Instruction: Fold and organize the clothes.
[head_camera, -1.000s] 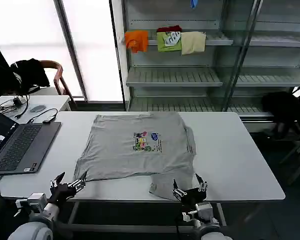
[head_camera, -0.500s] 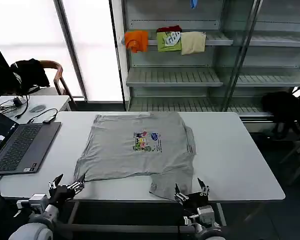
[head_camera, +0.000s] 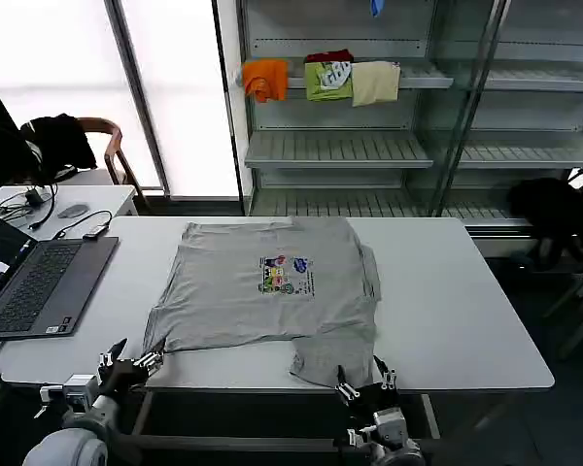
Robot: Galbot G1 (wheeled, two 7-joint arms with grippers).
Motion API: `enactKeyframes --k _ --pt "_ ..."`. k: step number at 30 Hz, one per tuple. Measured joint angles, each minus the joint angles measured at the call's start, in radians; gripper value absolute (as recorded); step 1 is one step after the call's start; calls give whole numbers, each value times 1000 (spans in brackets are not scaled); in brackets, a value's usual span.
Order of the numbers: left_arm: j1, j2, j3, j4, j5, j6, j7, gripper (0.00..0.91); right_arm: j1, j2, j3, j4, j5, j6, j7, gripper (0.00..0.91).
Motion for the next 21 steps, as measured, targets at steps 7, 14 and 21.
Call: enactKeyframes --k 7,14,21 --pt "1 -8 7 11 3 0 9 20 -7 1 6 -7 3 -2 -10 0" --pt "5 -10 5 5 3 -1 16 10 -9 5 16 -6 52 -3 -4 0" --pt "6 -14 1 -1 -4 -26 17 0 -18 9 29 15 129 62 6 0"
